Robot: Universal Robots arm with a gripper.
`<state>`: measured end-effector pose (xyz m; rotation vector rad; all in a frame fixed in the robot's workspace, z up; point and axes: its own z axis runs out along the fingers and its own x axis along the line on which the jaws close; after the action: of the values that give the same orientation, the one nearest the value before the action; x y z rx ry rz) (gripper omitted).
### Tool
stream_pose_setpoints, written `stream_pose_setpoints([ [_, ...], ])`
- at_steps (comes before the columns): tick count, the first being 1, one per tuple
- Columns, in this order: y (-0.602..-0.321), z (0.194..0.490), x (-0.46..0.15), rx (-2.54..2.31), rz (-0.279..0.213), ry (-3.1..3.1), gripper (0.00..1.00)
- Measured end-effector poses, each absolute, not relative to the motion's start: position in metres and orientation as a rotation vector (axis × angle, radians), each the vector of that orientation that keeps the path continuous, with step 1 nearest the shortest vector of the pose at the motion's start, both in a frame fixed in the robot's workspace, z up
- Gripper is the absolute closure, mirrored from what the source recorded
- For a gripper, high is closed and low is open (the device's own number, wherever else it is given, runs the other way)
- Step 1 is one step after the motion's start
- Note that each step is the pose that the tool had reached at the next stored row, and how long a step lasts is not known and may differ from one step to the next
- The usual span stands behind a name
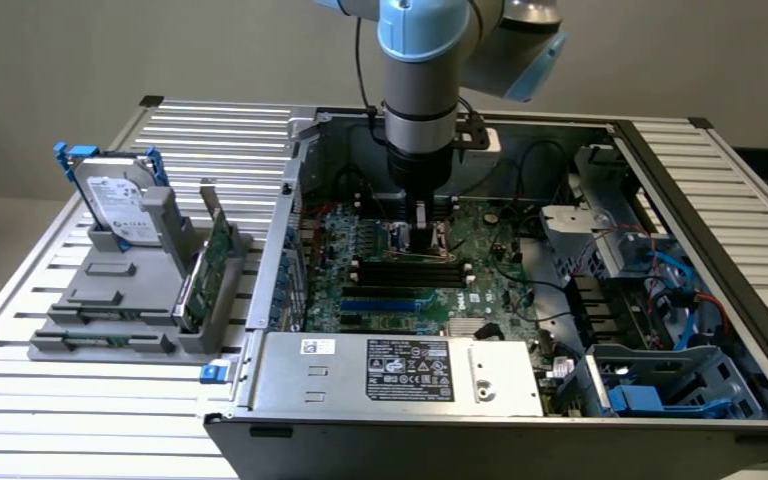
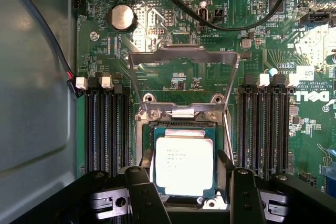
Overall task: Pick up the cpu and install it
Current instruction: 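Place the cpu into insertion slot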
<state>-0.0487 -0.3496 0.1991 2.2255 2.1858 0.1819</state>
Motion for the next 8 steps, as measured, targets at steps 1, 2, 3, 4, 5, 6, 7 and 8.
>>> stream_pose_setpoints([
  [1, -0.3494, 0.1991, -0.0487, 2.225, 0.181, 2.186, 0.45],
  [2, -0.3491, 0.1989, -0.0487, 2.225, 0.18, 2.185, 0.45],
  [3, -0.3489, 0.1989, -0.0486, 2.224, 0.18, 2.185, 0.45],
  [4, -0.3488, 0.1988, -0.0487, 2.224, 0.179, 2.185, 0.45],
  [5, -0.3488, 0.1988, -0.0487, 2.224, 0.178, 2.185, 0.45],
  [6, -0.3487, 0.1988, -0.0487, 2.223, 0.177, 2.184, 0.45],
  [7, -0.3485, 0.1987, -0.0487, 2.223, 0.176, 2.184, 0.45],
  [8, -0.3484, 0.1987, -0.0487, 2.223, 0.176, 2.184, 0.45],
])
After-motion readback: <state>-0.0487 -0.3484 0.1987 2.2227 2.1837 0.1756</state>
